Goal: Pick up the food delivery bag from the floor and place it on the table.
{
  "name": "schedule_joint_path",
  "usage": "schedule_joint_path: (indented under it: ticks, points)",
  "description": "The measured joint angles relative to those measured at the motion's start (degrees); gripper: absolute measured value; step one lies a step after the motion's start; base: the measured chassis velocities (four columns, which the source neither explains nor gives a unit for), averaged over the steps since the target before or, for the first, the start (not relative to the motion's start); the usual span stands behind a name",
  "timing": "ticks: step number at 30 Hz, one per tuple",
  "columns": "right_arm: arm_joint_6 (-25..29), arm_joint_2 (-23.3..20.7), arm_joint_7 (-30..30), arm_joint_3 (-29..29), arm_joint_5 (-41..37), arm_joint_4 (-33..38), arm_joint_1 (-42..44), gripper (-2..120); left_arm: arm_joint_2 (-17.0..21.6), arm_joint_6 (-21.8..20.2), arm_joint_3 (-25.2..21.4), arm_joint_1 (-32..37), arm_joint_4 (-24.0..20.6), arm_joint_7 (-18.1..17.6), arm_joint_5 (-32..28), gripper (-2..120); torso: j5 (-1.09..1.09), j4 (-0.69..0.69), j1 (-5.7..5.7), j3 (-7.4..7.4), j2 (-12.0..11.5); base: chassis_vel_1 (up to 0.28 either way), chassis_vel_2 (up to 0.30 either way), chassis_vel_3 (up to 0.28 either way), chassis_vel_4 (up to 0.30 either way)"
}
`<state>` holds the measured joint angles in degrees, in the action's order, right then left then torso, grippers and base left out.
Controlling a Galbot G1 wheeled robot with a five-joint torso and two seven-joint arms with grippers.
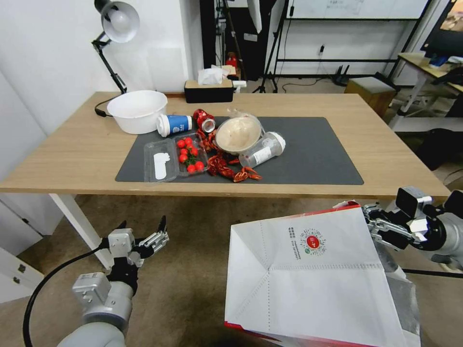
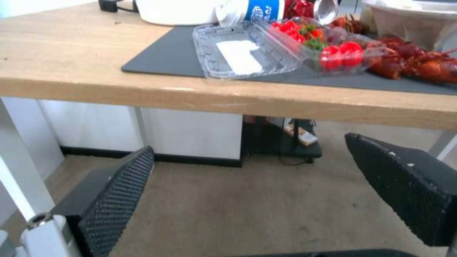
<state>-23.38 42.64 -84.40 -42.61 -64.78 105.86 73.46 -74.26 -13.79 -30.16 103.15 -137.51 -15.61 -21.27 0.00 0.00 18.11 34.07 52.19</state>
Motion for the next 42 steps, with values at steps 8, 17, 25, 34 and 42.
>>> schedule_joint_path:
  ticks: [8, 17, 25, 34, 42]
  points:
    - [0.0, 0.1, -0.1, -0.1, 0.1, 0.0, 0.2, 0, 0.0, -0.1, 0.0, 0.0, 0.0, 0.0, 0.1, 100, 0.0, 0.0, 0.87, 1.14, 2.0, 0.0, 0.0, 0.0, 0.0]
    - [0.1, 0.4, -0.1, 0.0, 0.3, 0.1, 0.1, 0, 0.0, -0.1, -0.1, 0.1, -0.1, 0.0, 0.1, 100, 0.0, 0.0, 1.73, 2.22, 3.9, 0.0, 0.0, 0.0, 0.0]
    - [0.1, 0.4, -0.1, 0.1, 0.3, 0.1, 0.0, 0, 0.0, -0.1, -0.1, 0.0, -0.1, 0.0, 0.1, 100, 0.0, 0.0, 2.74, 3.63, 6.4, 0.0, 0.0, 0.0, 0.0]
    - [0.1, 0.4, -0.1, 0.1, 0.3, 0.2, 0.1, 0, 0.0, -0.1, -0.2, -0.1, -0.2, 0.0, 0.1, 100, 0.0, 0.0, 3.89, 5.11, 9.0, 0.0, 0.0, 0.0, 0.0]
    - [0.1, 0.3, -0.1, 0.1, 0.3, 0.2, 0.0, 0, 0.1, -0.2, -0.3, 0.0, -0.2, 0.2, 0.0, 100, 0.0, 0.0, 4.86, 6.28, 11.1, 0.0, 0.0, 0.0, 0.0]
